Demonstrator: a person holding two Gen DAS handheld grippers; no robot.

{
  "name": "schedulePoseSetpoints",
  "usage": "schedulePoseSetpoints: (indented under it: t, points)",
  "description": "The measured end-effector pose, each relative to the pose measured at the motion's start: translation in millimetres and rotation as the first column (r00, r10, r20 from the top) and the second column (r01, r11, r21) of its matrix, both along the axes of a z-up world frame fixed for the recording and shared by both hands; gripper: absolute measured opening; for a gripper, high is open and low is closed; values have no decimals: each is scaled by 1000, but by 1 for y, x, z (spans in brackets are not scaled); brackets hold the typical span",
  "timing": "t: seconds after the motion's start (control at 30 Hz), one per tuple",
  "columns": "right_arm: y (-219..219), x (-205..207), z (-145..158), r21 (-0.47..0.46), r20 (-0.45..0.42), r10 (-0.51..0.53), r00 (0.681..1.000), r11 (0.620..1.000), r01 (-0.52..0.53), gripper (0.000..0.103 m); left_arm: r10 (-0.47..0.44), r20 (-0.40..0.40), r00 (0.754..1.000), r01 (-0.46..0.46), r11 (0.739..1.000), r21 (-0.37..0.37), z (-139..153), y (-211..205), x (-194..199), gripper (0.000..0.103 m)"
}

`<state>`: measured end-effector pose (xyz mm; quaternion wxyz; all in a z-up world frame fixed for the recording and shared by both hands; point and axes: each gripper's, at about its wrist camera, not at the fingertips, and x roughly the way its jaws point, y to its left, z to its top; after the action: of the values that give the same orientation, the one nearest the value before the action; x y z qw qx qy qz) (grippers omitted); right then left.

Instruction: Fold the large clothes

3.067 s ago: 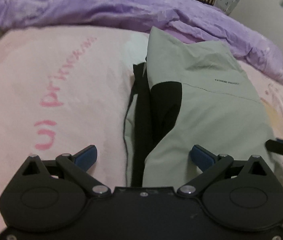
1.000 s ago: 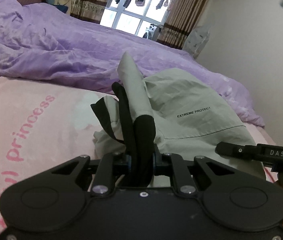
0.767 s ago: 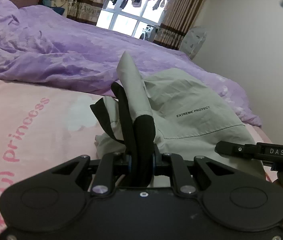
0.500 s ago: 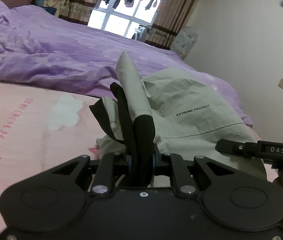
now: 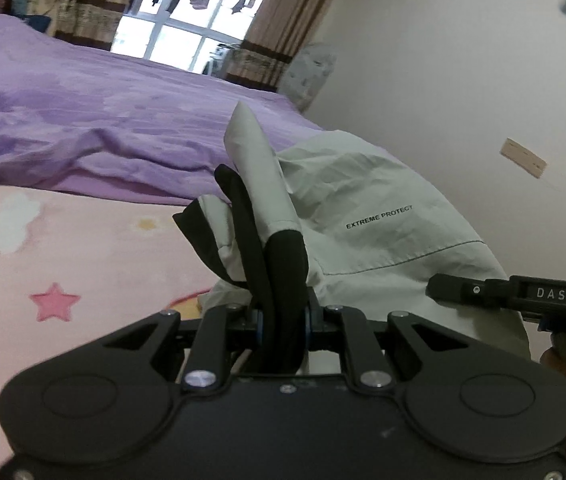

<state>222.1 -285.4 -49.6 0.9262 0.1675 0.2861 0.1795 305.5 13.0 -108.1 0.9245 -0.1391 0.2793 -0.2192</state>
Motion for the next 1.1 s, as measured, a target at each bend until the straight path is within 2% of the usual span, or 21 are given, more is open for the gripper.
schedulePoseSetpoints:
  t: [0.23,0.43,0.57,0.77,0.83,0.93,1.0,1.1]
  points:
    - [-37,-10,-2,-2,-7,-49,999,999,49,25,-58,-16,998,58,998,-8,-9,-35,5,14]
    - [-71,-16,-9,-11,-12,-79,997,997,79,25,-100,-41,994,99,995,-27,-25,-53,24,14]
    - [-96,-13,-31,3,-43,-99,994,995,100,25,-122,-95,988,118,992,-45,-48,-73,43,14]
    - [-127,-3,-89,48,-100,-107,989,993,112,25,-149,-181,972,141,989,-53,-98,-97,59,15]
    - [-137,-2,-107,79,-123,-119,985,989,129,26,-154,-190,970,146,988,-57,-112,-99,64,18]
    - [-147,-4,-120,116,-98,-104,990,986,115,29,-164,-180,970,151,985,-84,-122,-96,70,26]
    - [-152,-5,-127,117,-82,-89,993,988,98,33,-161,-187,969,144,984,-102,-131,-92,72,38]
    - [-155,-5,-139,88,-79,-98,992,991,105,52,-164,-195,967,139,981,-139,-145,-85,66,52]
